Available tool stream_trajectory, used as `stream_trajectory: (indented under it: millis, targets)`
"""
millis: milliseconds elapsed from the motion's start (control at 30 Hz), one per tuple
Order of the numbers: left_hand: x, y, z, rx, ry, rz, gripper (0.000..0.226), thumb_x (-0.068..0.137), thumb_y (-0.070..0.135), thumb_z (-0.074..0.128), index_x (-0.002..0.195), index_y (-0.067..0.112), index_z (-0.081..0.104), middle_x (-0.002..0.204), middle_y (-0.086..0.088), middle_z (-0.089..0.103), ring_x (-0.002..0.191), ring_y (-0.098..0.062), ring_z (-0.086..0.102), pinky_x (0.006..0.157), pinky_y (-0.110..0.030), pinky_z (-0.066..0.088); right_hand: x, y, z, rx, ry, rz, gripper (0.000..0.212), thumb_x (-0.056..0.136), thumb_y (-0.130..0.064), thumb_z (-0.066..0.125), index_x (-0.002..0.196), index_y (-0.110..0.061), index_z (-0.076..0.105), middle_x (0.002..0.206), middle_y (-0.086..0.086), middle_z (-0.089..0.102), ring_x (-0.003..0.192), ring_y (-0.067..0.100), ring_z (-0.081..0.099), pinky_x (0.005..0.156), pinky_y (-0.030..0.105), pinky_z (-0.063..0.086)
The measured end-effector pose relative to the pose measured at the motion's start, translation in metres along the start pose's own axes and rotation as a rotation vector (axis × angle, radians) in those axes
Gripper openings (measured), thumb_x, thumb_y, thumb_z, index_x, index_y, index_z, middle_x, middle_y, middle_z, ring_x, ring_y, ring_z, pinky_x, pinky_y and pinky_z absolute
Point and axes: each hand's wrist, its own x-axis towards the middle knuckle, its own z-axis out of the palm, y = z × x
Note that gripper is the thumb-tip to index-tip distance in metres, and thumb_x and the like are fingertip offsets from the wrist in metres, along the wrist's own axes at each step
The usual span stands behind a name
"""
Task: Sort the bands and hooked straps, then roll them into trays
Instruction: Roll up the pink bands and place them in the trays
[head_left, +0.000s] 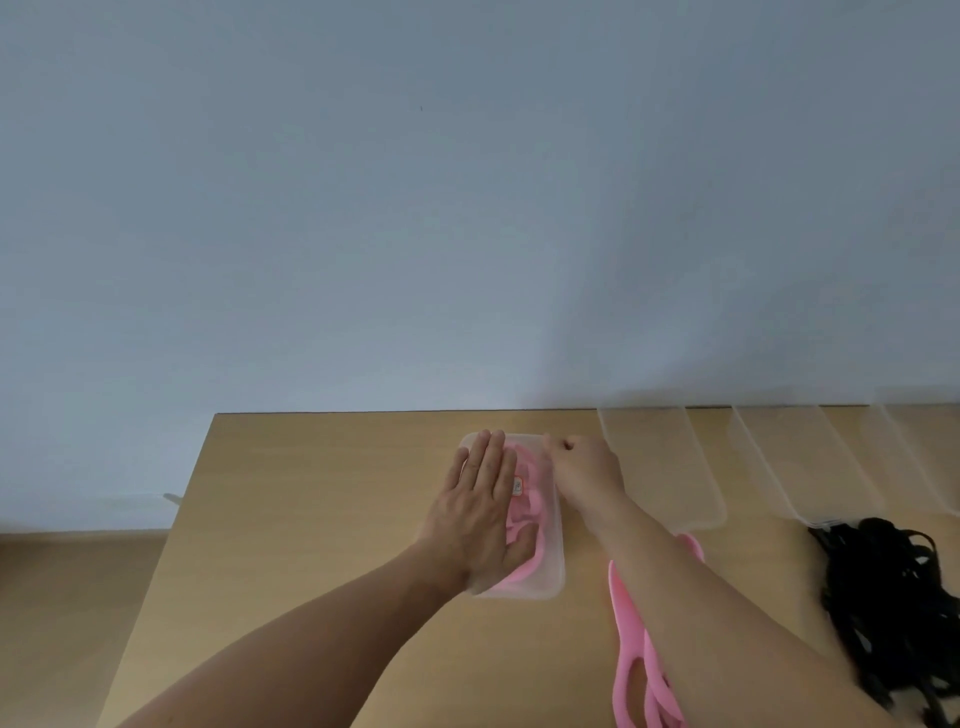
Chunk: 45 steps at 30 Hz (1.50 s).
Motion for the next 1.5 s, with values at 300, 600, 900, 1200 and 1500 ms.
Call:
stream_trajectory:
  millis: [300,600,900,1200,1500]
  targets:
    - [0.008,-0.001,0.001,-0.015,0.007,-0.044,0.081,0.095,0.062,0.011,0.146,0.007,-0.02,0.159,-0.013,-0.025,0.146,-0.027,-0.028,0.118,-0.04,-0.021,-0.054,0.039,0.011,0.237,-0.019,0.053,0.054,0.09,-0.044,0.063,0.059,0.0,0.056,0.056,0.006,0.047,0.054,0.02,0.042,0.055,0.036,0.033]
    - [0.023,-0.008,-0.003,-0.003,-0.017,-0.055,0.084,0.093,0.061,0.005,0.152,0.005,-0.015,0.161,-0.015,-0.023,0.147,-0.026,-0.028,0.12,-0.041,-0.018,-0.086,0.055,0.007,0.489,-0.117,0.112,0.015,0.091,-0.031,0.069,0.08,-0.022,0.073,0.057,-0.006,0.059,0.038,0.011,0.043,0.036,0.02,0.031]
    - [0.04,-0.022,-0.017,-0.075,-0.07,-0.013,0.091,0.094,0.069,0.015,0.15,0.007,-0.02,0.159,-0.013,-0.029,0.144,-0.025,-0.033,0.118,-0.038,-0.02,-0.07,0.048,0.013,0.457,-0.041,0.055,0.017,0.091,-0.03,0.067,0.076,-0.024,0.072,0.051,0.0,0.064,0.042,0.01,0.052,0.047,0.025,0.041]
    - [0.026,-0.024,-0.013,0.028,-0.138,0.01,0.111,0.077,0.085,0.009,0.147,0.007,-0.028,0.15,-0.015,-0.042,0.139,-0.031,-0.041,0.115,-0.042,-0.025,-0.057,0.044,0.017,0.396,-0.028,-0.008,0.022,0.092,-0.027,0.063,0.075,-0.016,0.07,0.054,0.004,0.065,0.044,0.013,0.054,0.05,0.034,0.044]
    - [0.031,-0.025,-0.016,0.114,-0.168,0.023,0.104,0.079,0.084,0.002,0.145,0.009,-0.028,0.154,-0.016,-0.036,0.141,-0.031,-0.037,0.117,-0.042,-0.022,-0.048,0.046,0.015,0.286,-0.067,-0.067,0.023,0.093,-0.03,0.061,0.075,-0.017,0.068,0.05,0.0,0.064,0.043,0.009,0.054,0.052,0.029,0.045]
